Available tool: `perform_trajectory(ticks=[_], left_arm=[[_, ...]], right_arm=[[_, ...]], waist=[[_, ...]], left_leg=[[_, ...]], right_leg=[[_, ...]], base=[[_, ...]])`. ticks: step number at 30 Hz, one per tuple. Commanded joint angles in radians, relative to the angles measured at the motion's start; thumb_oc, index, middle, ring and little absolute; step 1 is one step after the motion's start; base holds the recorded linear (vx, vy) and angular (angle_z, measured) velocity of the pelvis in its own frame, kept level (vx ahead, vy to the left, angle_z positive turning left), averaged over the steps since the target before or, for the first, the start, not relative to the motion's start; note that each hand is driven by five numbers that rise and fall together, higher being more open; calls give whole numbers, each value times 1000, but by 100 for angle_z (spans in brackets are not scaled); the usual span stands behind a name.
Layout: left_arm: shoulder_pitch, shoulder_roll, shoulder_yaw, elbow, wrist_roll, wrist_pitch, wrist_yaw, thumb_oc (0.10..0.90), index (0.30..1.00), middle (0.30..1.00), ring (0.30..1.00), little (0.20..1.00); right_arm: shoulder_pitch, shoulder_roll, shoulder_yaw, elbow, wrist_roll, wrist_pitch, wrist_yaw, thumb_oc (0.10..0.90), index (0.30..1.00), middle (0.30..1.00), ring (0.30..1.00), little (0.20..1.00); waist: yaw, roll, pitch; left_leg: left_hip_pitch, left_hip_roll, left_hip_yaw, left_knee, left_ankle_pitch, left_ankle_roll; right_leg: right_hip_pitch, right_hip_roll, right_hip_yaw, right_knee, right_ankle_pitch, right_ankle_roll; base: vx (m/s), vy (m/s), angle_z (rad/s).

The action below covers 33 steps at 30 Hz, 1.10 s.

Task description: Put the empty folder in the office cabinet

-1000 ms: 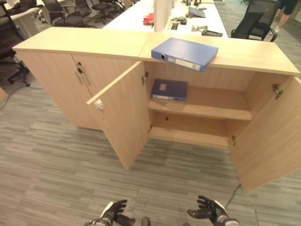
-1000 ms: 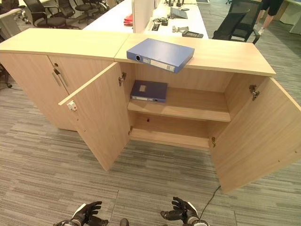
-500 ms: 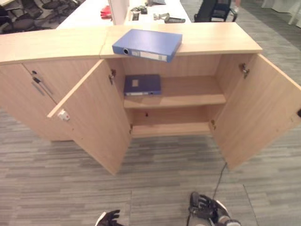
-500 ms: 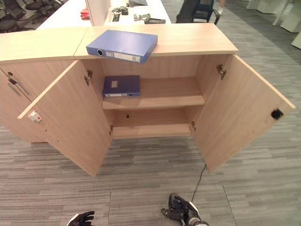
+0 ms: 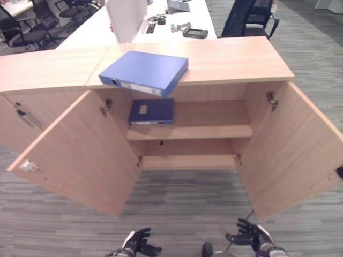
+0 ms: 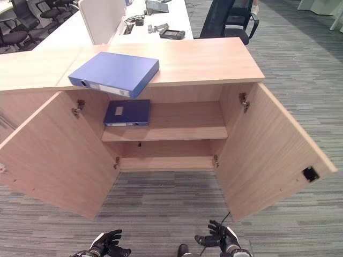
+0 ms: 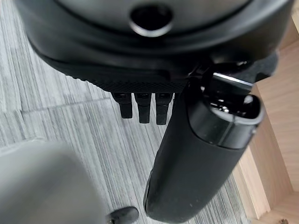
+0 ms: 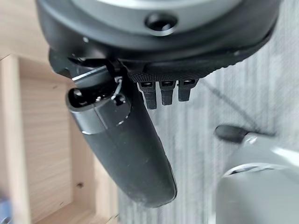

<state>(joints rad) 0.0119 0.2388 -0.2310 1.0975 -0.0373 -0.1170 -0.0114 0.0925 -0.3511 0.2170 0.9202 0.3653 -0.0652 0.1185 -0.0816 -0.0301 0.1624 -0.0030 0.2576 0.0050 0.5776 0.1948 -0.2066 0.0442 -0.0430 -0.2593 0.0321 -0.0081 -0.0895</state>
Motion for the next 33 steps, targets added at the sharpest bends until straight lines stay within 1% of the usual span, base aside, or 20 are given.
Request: perform_trajectory(ticks=[1,3,5,6,7,8,11,13,16,17,19,20,23,25,28,29,30,31,32,33], left_arm=[[-21,78,-26,-66,-7,-25,15,800,900,900,900,900],[-21,79,-26,-63,-7,-25,13,800,900,900,900,900],[-13,83,-23,-57,-9,-24,11,800,900,900,900,900],[-13,84,-24,-57,-10,-24,11,800,900,900,900,900],[-11,85,-21,-56,-11,-23,11,800,900,900,900,900],[-9,84,-20,-49,-12,-22,14,800,900,900,900,900],[-4,85,-20,-44,-9,-20,15,800,900,900,900,900],[0,85,-10,-32,-14,-19,18,800,900,900,900,900],[10,81,4,-11,-26,-20,21,800,900,900,900,900],[13,79,13,12,-26,-20,20,800,900,900,900,900],[13,79,12,12,-26,-20,20,800,900,900,900,900],[13,81,7,15,-17,-20,18,800,900,900,900,900],[12,90,4,10,-3,-21,19,800,900,900,900,900],[-2,106,2,-5,0,-22,22,800,900,900,900,900],[-6,116,1,-14,0,-23,23,800,900,900,900,900],[-11,123,4,-22,-1,-23,24,800,900,900,900,900],[-12,126,4,-29,-2,-23,25,800,900,900,900,900],[-16,131,5,-45,-9,-23,30,800,900,900,900,900],[-16,131,6,-46,-9,-23,30,800,900,900,900,900],[-23,134,4,-55,-16,-22,32,800,900,900,900,900]], right_arm=[[1,-27,-18,-45,0,-31,2,800,900,900,900,900],[2,-27,-20,-46,-1,-30,3,800,900,900,900,900],[-2,-26,-18,-47,-4,-28,2,800,900,900,900,900],[-2,-25,-18,-47,-5,-28,2,800,900,900,900,900],[-4,-25,-17,-48,-5,-30,0,800,900,900,900,900],[-6,-19,-14,-47,-4,-32,-4,800,900,900,900,900],[-7,-11,-10,-52,-4,-33,-6,800,900,900,900,900],[-8,-6,-5,-49,-7,-31,-6,800,900,900,900,900],[-14,2,3,-31,-20,-28,-6,800,900,900,900,900],[-8,11,4,-16,-33,-28,-2,800,900,900,900,900],[-8,11,4,-16,-33,-28,-2,800,900,900,900,900],[-8,17,1,-15,-41,-26,-1,800,900,900,900,900],[-13,30,8,-5,-44,-26,1,800,900,900,900,900],[-33,46,22,-7,-46,-26,1,800,900,900,900,900],[-46,55,25,-14,-43,-29,1,800,900,900,900,900],[-52,61,30,-23,-40,-30,1,800,900,900,900,900],[-56,65,34,-29,-37,-31,4,800,900,900,900,900],[-70,68,45,-40,-40,-32,8,800,900,900,900,900],[-70,68,45,-40,-40,-31,8,800,900,900,900,900],[-74,73,54,-62,-45,-32,10,800,900,900,900,900]], waist=[[31,-3,34],[40,-9,33],[78,-7,41],[79,-9,44],[93,-5,44],[111,0,46],[126,6,49],[141,9,46],[170,8,39],[175,7,19],[174,7,19],[178,7,0],[182,-8,-22],[190,-25,-33],[190,-41,-34],[192,-33,-33],[187,-35,-30],[179,-19,-15],[179,-21,-12],[169,4,5]], left_leg=[[-44,-21,81,-49,-61,71],[-83,-35,98,-89,-64,73],[-167,-67,127,-209,-83,75],[-162,-69,128,-207,-88,76],[-187,-81,126,-260,-87,80],[-207,-95,124,-349,-82,82],[-225,-100,125,-413,-45,77],[-235,-98,106,-451,-29,77],[-248,-103,34,-474,-25,70],[-224,-105,16,-505,-16,70],[-223,-105,16,-506,-15,70],[-204,-109,37,-539,1,75],[-182,-132,51,-563,-18,97],[-163,-156,68,-570,-49,128],[-133,-182,80,-589,-77,147],[-123,-179,82,-596,-82,159],[-99,-192,80,-609,-96,168],[-56,-192,82,-627,-113,185],[-55,-195,83,-627,-114,186],[-28,-190,81,-633,-126,202]], right_leg=[[40,-74,148,-22,-50,129],[51,-76,153,-22,-53,132],[104,-58,169,-28,-84,144],[109,-61,170,-28,-88,146],[125,-49,178,-30,-98,147],[159,-36,187,-27,-124,152],[197,-21,202,-19,-153,152],[224,-14,225,-8,-176,154],[261,-20,268,1,-203,165],[275,-28,278,-5,-206,177],[276,-29,278,-5,-207,177],[267,-39,284,-16,-190,192],[250,-59,301,-3,-178,213],[219,-80,312,43,-157,242],[188,-92,322,115,-125,269],[153,-77,333,161,-82,284],[131,-79,333,221,-72,297],[63,-72,317,340,10,331],[62,-74,318,347,5,332],[14,-70,267,447,51,348]], base=[[297,-83,-10],[186,-9,-8],[340,7,-12],[306,9,-6],[306,24,-32],[301,20,-35],[294,37,-25],[351,85,-29],[364,144,-49],[263,144,-54],[173,121,-46],[195,185,-7],[211,198,11],[183,211,-6],[116,128,-13],[102,160,4],[106,193,2],[98,136,-6],[70,190,-10],[27,100,-14]])
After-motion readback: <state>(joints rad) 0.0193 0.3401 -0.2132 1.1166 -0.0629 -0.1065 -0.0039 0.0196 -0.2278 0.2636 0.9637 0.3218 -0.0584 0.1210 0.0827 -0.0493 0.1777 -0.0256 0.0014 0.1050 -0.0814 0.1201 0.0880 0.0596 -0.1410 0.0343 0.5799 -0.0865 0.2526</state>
